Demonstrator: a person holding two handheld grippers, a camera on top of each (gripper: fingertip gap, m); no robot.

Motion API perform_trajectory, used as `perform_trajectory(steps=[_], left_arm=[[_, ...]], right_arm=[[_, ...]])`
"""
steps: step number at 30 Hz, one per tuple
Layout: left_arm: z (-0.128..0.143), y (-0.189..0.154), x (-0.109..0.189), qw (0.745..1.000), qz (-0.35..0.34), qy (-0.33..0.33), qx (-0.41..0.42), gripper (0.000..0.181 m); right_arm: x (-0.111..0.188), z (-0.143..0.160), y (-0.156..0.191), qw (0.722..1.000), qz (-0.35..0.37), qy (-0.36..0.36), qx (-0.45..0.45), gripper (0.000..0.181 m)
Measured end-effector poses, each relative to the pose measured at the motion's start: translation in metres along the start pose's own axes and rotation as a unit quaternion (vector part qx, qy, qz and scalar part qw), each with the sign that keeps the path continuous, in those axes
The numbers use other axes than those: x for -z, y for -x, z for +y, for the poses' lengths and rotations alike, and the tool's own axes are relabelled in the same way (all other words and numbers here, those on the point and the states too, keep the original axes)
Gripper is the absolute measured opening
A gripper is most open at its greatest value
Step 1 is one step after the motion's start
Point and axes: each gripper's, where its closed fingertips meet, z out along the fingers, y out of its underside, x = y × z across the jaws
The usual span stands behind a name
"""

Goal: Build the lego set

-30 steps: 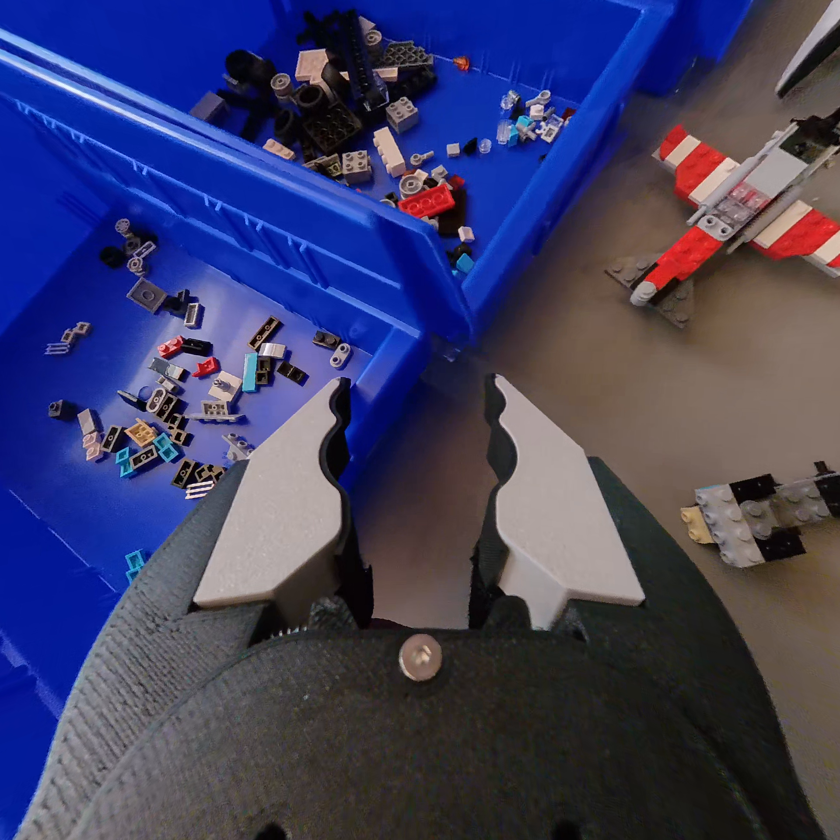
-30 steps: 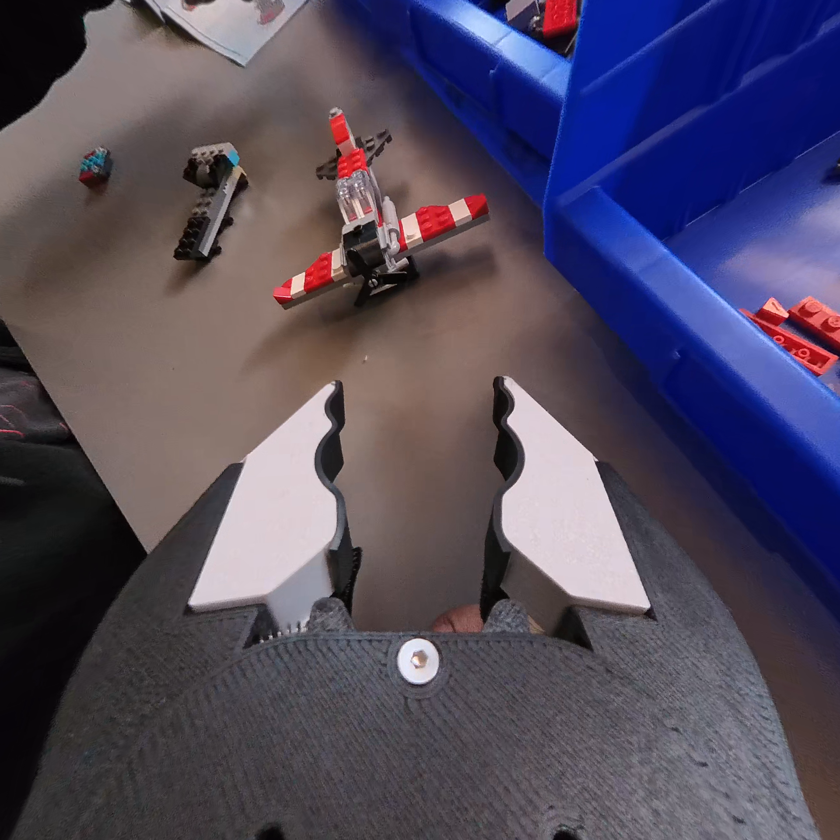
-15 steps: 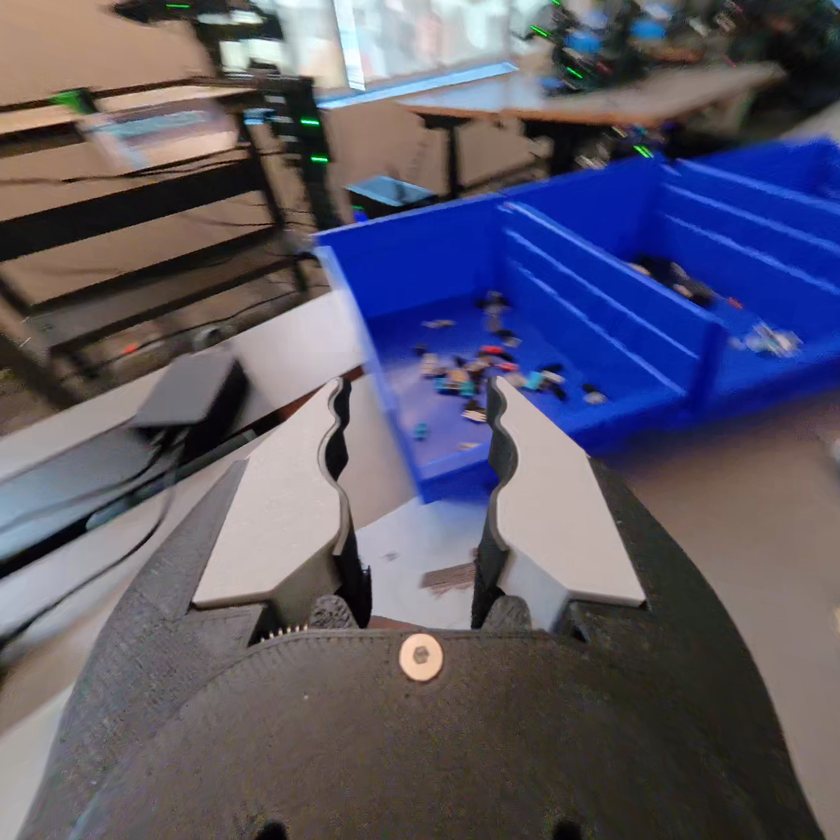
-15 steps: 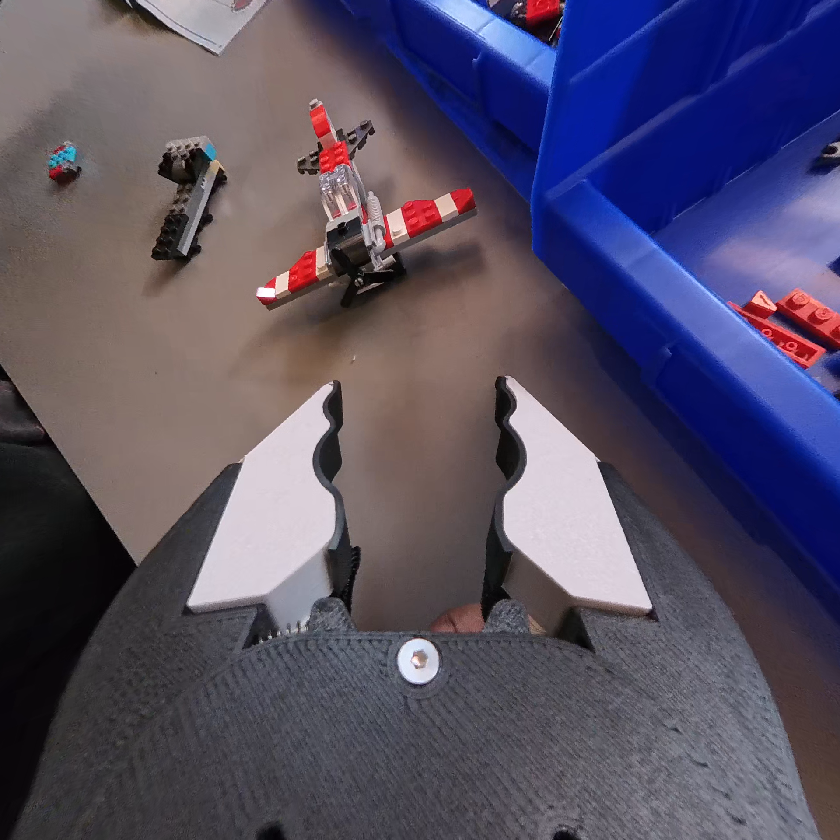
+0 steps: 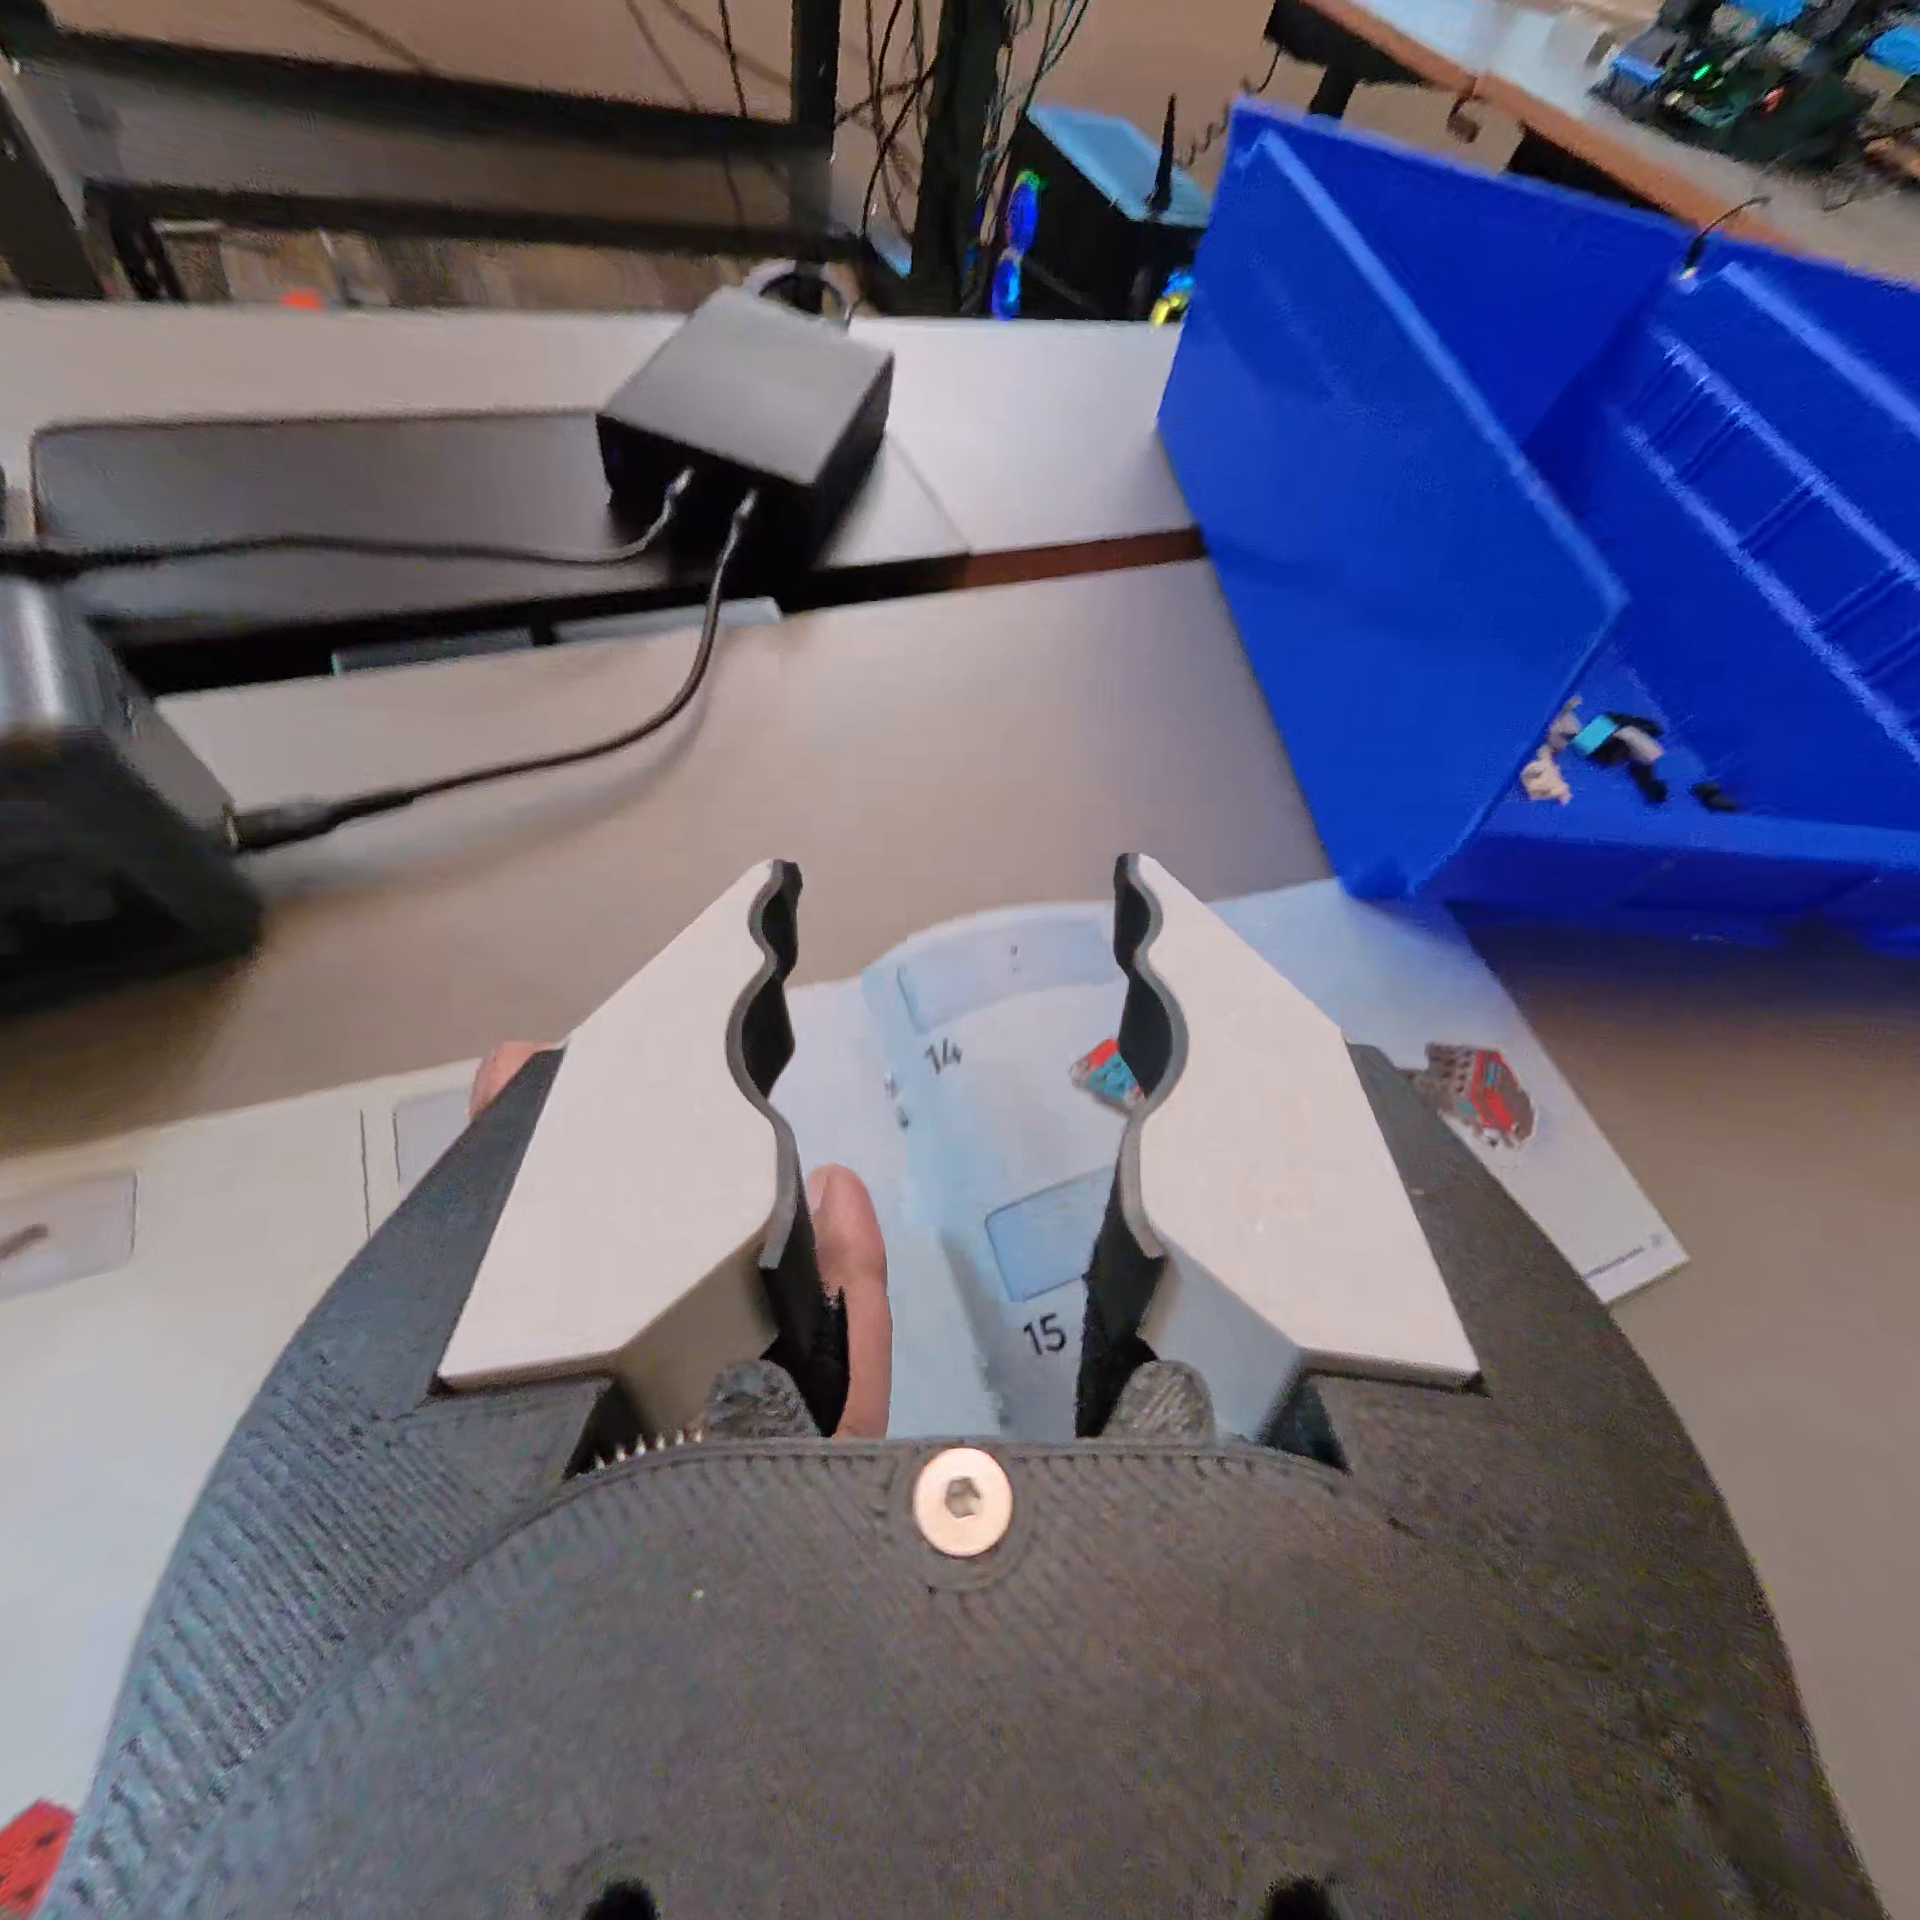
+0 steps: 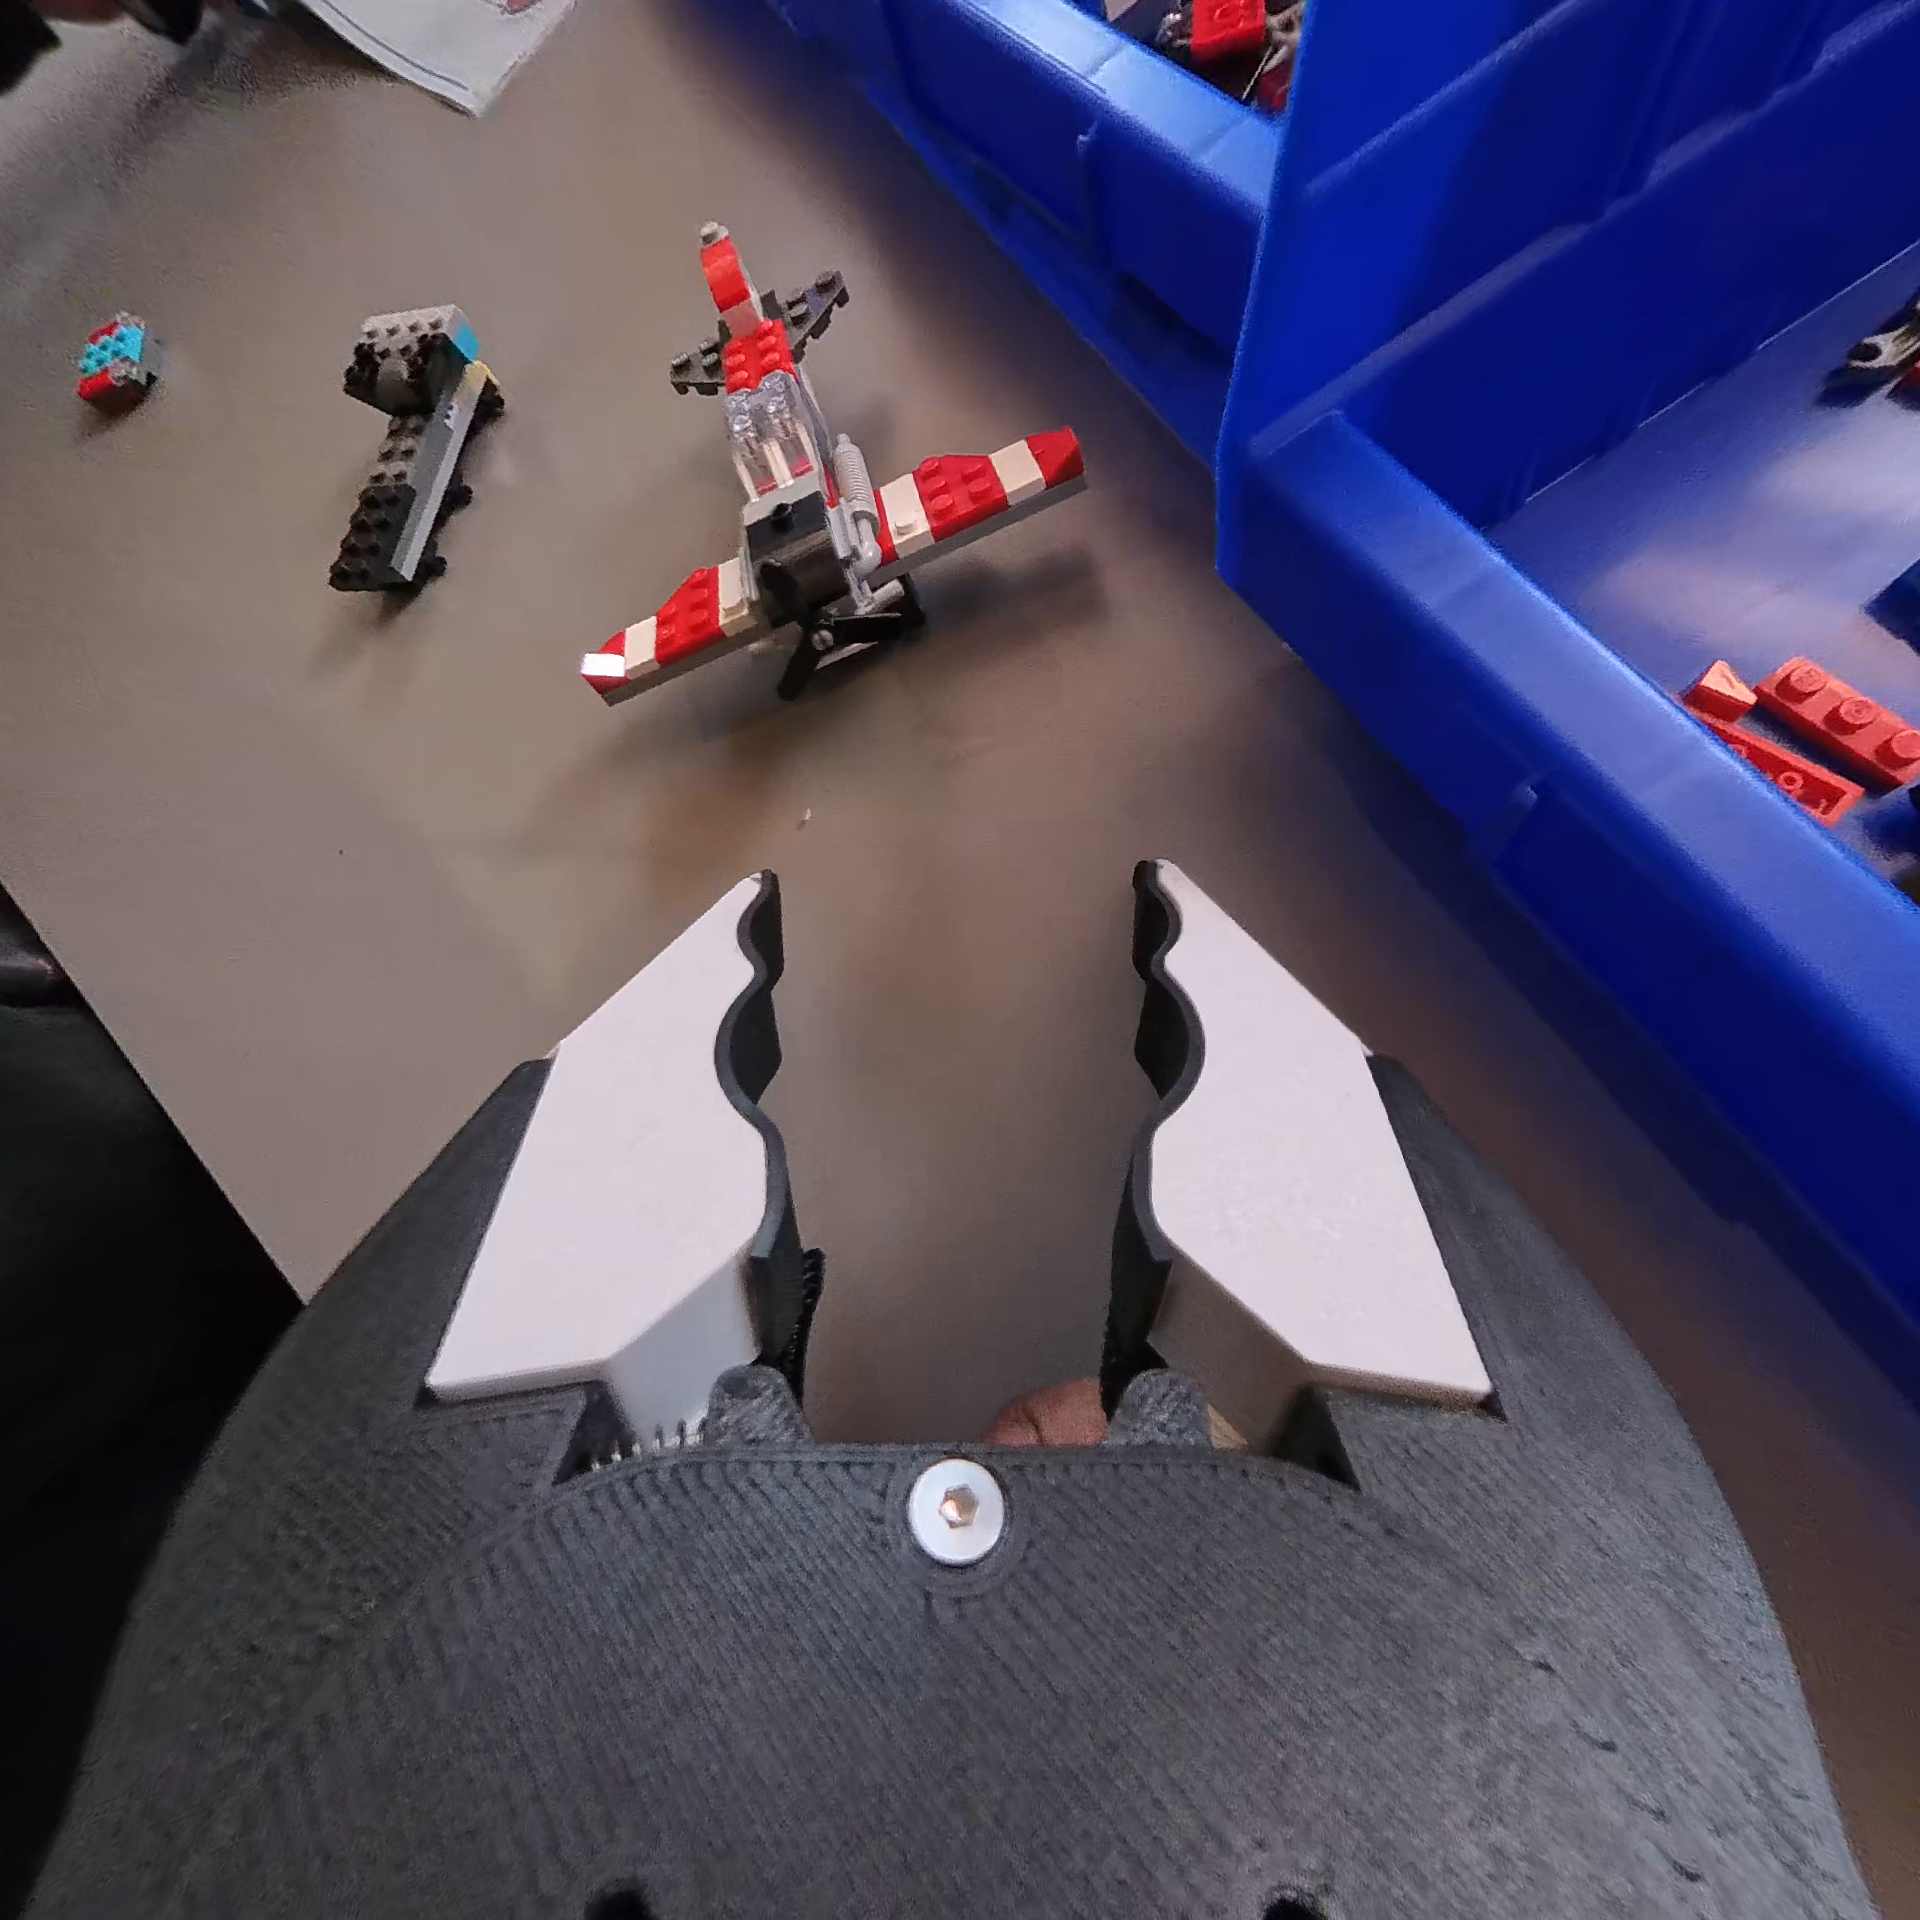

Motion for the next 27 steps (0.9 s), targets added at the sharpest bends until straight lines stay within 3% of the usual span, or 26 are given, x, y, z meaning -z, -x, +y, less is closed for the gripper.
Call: perform_trajectory(steps=[11,16,19,22,27], left_arm=[[0.022,0.06,0.068,0.992,-0.126,-0.026,0.003,0.064],[-0.005,0.056,0.106,0.982,-0.152,-0.109,-0.023,0.063],[-0.021,0.016,0.102,0.987,-0.1,-0.109,-0.065,0.063],[-0.033,-0.052,0.075,0.989,-0.004,-0.053,-0.139,0.062],[-0.054,-0.163,0.014,0.944,0.093,0.071,-0.309,0.061]], right_arm=[[0.006,-0.017,0.007,0.999,-0.005,-0.049,0.017,0.07],[0.008,-0.023,0.008,0.997,-0.011,-0.069,0.024,0.07],[0.008,-0.023,0.007,0.997,-0.015,-0.071,0.021,0.068],[0.006,-0.022,0.006,0.998,-0.021,-0.065,0.017,0.067],[0.003,-0.021,0.006,0.998,-0.034,-0.054,0.009,0.067]])
